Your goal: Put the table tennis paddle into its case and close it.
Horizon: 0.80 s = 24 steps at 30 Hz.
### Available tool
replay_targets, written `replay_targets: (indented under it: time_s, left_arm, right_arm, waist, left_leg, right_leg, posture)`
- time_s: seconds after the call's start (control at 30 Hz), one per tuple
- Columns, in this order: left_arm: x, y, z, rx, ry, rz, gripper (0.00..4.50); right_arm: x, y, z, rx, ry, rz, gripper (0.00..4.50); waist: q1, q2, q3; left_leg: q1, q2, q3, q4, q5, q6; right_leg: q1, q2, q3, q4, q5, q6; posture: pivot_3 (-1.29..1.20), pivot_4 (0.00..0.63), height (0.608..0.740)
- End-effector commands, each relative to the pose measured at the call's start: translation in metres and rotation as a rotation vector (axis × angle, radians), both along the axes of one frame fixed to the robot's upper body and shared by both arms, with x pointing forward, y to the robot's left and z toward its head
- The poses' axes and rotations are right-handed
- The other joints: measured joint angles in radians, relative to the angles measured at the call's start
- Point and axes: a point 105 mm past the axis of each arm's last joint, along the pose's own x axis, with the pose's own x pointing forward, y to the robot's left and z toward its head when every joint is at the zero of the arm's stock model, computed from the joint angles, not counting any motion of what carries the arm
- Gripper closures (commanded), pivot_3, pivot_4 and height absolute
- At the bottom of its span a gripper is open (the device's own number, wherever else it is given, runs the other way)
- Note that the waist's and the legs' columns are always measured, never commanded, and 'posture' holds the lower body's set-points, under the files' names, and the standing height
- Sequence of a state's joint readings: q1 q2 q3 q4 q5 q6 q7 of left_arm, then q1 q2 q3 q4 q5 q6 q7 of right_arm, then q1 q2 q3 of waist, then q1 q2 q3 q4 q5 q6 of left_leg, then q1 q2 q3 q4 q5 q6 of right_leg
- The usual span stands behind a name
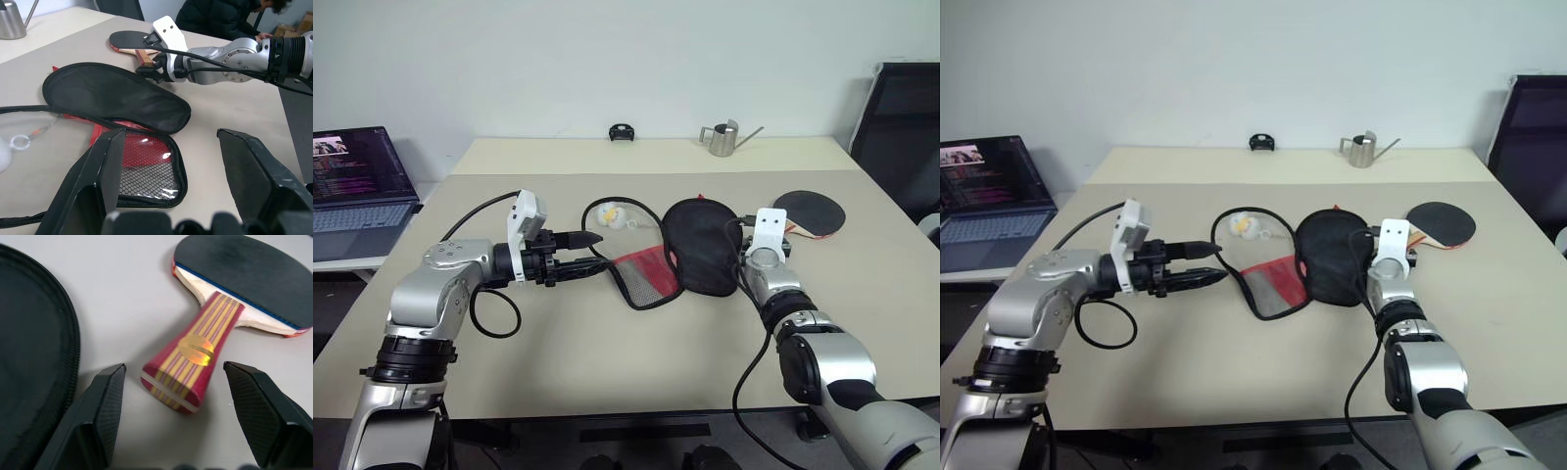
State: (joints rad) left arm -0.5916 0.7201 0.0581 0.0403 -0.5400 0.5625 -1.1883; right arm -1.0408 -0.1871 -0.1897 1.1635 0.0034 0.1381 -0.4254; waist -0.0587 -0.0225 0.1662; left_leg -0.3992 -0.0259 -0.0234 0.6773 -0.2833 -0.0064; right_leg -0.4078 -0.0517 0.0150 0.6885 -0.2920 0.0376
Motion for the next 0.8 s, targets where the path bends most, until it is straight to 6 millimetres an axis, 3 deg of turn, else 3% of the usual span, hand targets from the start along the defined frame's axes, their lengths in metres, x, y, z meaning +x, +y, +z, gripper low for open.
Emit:
replay_targets:
  time_s: [0.03, 0.27, 0.5, 0.6, 0.73, 0.8]
  left_arm:
    - [0.0, -0.002, 0.014, -0.002, -0.058, -0.005, 1.24]
    - [0.0, -0.004, 0.014, -0.001, -0.056, -0.011, 1.24]
    - [0.0, -0.005, 0.015, 0.006, -0.057, -0.014, 1.24]
    - [0.0, -0.005, 0.015, 0.008, -0.056, -0.013, 1.24]
    - [-0.001, -0.005, 0.014, 0.008, -0.054, -0.011, 1.24]
    - [-0.001, -0.005, 0.014, 0.007, -0.053, -0.01, 1.24]
  right_arm:
    - [0.002, -0.01, 0.016, 0.04, -0.068, -0.056, 1.03]
    - [-0.002, -0.017, 0.002, 0.246, -0.08, -0.136, 1.03]
    - [-0.003, -0.018, 0.001, 0.265, -0.08, -0.154, 1.03]
    - [-0.006, -0.027, 0.001, 0.212, -0.072, -0.175, 1.53]
    - [-0.011, -0.044, 0.002, 0.144, -0.062, -0.214, 2.8]
    - [-0.012, -0.05, 0.003, 0.13, -0.063, -0.222, 2.94]
  waist:
    - [0.0, 0.0, 0.0]
    - [0.002, 0.0, 0.0]
    - [0.002, 0.0, 0.0]
    - [0.003, 0.0, 0.0]
    - [0.006, 0.0, 0.0]
    - [0.006, 0.0, 0.0]
  left_leg:
    - [0.0, 0.0, 0.0, 0.0, 0.0, 0.0]
    - [0.0, 0.0, 0.0, 0.0, 0.0, 0.0]
    - [0.001, 0.0, 0.0, 0.0, 0.0, 0.0]
    - [0.0, 0.0, 0.0, 0.0, 0.0, 0.0]
    - [0.0, 0.0, 0.0, 0.0, 0.0, 0.0]
    - [0.0, 0.0, 0.0, 0.0, 0.0, 0.0]
  right_leg:
    - [0.0, 0.0, 0.0, 0.0, 0.0, 0.0]
    - [0.001, 0.0, 0.0, 0.0, 0.0, 0.0]
    - [0.001, 0.0, 0.0, 0.0, 0.0, 0.0]
    - [0.001, 0.0, 0.0, 0.0, 0.0, 0.0]
    - [0.001, 0.0, 0.0, 0.0, 0.0, 0.0]
    - [0.001, 0.0, 0.0, -0.001, 0.0, 0.0]
  posture:
    - [0.0, 0.15, 0.74]
    - [0.0, 0.15, 0.74]
    - [0.0, 0.15, 0.74]
    - [0.0, 0.15, 0.74]
    - [0.0, 0.15, 0.74]
    - [0.0, 0.15, 0.74]
